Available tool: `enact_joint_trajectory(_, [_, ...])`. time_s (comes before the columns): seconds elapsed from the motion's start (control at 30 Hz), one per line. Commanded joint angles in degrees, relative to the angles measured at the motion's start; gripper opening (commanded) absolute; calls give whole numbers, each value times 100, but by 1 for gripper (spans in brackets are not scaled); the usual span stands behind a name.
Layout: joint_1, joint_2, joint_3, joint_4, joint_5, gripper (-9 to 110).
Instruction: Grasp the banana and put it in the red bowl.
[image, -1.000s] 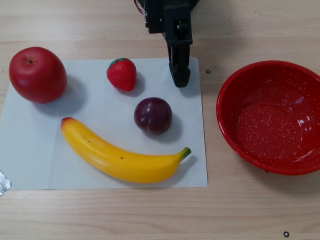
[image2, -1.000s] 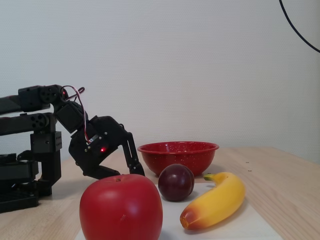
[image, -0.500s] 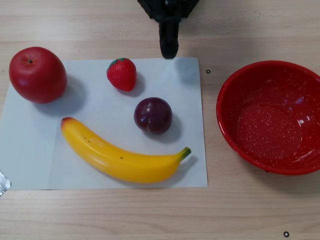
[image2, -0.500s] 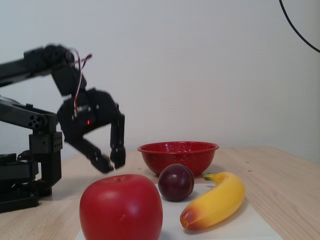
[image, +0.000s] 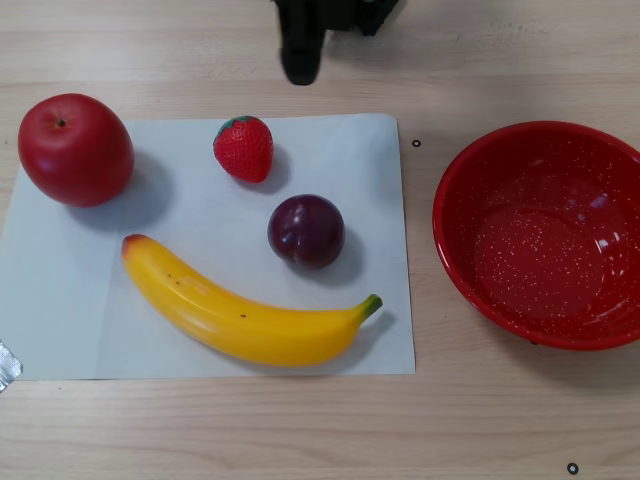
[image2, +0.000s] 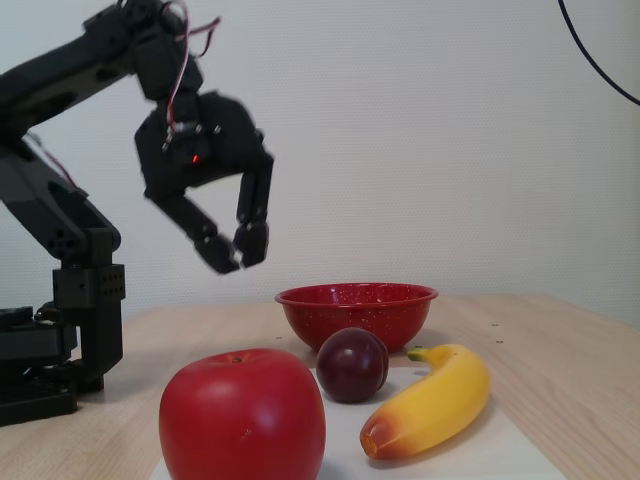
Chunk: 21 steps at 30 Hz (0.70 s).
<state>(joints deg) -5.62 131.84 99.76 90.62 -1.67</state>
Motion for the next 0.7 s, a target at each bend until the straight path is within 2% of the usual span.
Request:
enact_joint_trajectory(0.0, [-88, -360, -984, 299, 44, 0])
enact_joint_trajectory(0.3, [-404, -2109, -3445, 1187, 193, 0])
enact_joint_trajectory(0.67, [-589, -3604, -5168, 1485, 281, 2])
